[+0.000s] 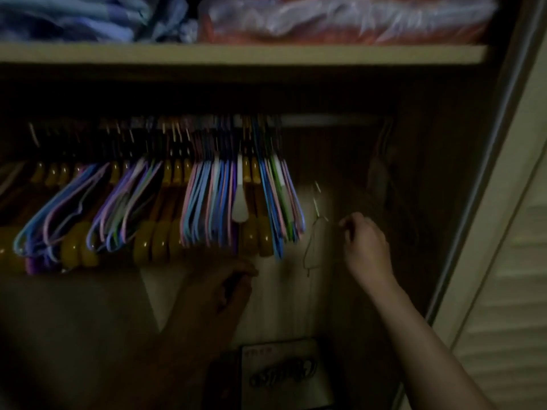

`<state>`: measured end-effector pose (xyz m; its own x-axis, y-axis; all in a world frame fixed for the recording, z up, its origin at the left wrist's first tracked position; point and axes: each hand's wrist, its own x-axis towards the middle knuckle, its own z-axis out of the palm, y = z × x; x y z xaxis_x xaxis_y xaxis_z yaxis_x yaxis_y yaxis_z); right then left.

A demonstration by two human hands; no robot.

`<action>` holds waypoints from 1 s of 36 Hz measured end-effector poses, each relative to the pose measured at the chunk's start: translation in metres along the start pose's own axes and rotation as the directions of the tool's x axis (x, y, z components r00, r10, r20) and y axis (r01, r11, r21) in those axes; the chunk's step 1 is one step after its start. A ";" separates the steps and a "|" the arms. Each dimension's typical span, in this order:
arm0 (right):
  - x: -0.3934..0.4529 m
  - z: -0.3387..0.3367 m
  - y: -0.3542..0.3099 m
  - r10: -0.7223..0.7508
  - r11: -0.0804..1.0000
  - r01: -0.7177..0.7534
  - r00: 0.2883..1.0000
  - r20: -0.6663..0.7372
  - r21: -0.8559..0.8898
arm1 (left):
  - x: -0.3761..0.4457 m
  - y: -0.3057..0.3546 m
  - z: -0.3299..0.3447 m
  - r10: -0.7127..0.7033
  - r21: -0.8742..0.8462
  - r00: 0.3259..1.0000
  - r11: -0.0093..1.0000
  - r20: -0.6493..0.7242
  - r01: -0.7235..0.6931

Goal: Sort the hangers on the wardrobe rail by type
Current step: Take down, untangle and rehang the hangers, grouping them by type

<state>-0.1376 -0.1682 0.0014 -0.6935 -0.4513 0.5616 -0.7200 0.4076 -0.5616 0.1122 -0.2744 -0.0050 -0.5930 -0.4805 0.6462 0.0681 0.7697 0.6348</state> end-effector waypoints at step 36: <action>-0.136 0.071 0.125 0.559 0.591 -0.785 0.564 0.608 0.186 | -0.180 -0.161 -0.073 -0.834 -0.407 0.343 0.160 0.432 0.899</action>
<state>-0.1318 -0.1125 -0.1885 -0.7788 -0.5093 -0.3661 0.1236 0.4476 -0.8857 0.2664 -0.3427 -0.1928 -0.6068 -0.6255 -0.4905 -0.1962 -0.4801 0.8550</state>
